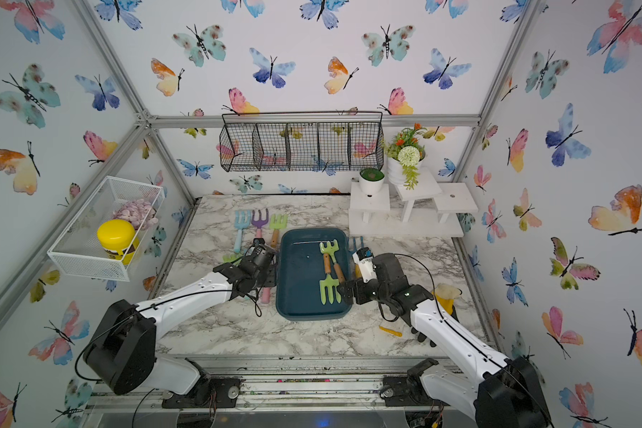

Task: Take the hand rake out of the storage box
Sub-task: Place the rake at the center of the board, then pick up the rake from the storage box.

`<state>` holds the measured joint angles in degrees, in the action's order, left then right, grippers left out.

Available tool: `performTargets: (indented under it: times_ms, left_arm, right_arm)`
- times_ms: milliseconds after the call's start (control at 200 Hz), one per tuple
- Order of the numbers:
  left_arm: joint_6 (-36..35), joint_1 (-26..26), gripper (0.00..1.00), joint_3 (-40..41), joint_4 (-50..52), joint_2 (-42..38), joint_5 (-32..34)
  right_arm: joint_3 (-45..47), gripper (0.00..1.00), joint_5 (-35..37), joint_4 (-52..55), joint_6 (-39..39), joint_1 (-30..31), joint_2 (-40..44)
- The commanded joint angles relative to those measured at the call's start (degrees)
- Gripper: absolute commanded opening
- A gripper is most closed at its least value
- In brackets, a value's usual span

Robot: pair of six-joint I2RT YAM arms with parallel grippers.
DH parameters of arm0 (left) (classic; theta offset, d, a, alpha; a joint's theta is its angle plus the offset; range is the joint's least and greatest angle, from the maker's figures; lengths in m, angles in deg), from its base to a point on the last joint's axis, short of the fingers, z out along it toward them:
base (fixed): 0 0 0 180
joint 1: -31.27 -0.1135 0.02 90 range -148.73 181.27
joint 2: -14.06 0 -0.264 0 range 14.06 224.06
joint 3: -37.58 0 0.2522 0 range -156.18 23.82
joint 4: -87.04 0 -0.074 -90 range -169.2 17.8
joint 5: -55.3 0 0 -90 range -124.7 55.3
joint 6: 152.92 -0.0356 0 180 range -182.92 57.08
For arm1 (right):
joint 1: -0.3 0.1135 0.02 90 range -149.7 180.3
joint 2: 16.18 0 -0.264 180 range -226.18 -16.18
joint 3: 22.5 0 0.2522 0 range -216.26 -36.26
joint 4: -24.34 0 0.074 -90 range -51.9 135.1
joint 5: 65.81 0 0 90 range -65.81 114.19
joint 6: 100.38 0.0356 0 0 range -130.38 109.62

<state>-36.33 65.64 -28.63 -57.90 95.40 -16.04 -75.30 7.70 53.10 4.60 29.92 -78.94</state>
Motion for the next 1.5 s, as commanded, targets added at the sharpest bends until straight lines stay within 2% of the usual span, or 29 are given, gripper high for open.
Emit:
performTargets:
  times_ms: [0,165,355,496,781,1211,1497]
  left_arm:
    - [-0.82,0.68,0.59,2.16,-0.02,-5.68,0.69]
    - [-0.75,0.96,0.59,5.1,-1.87,-12.19,-3.89]
    - [0.69,3.17,0.58,6.52,-2.96,-15.0,-6.25]
    - [1.09,4.36,0.58,6.99,-2.94,-15.89,-6.98]
    - [1.72,4.87,0.58,8.13,-0.73,-20.08,-9.78]
    - [1.51,4.92,0.56,9.97,1.73,-26.23,-13.94]
    - [0.55,5.0,0.55,9.12,4.3,-27.68,-14.82]
  right_arm:
    - [-1.1,0.97,-0.73,0.64,-0.03,0.26,-0.42]
    - [-3.4,0.93,-1.74,1.56,-0.29,0.26,-1.95]
    - [-6.91,0.89,-2.92,1.67,-0.74,0.26,-5.86]
    - [-11.24,0.8,-3.57,1.58,-1.26,0.26,-10.92]
    - [-24.22,0.61,-0.77,8.11,-5.1,0.26,-22.85]
    - [-36.25,0.47,8.58,16.87,-7.69,1.29,-36.53]
    - [-42.6,0.4,18.34,20.96,-6.38,6.28,-45.32]
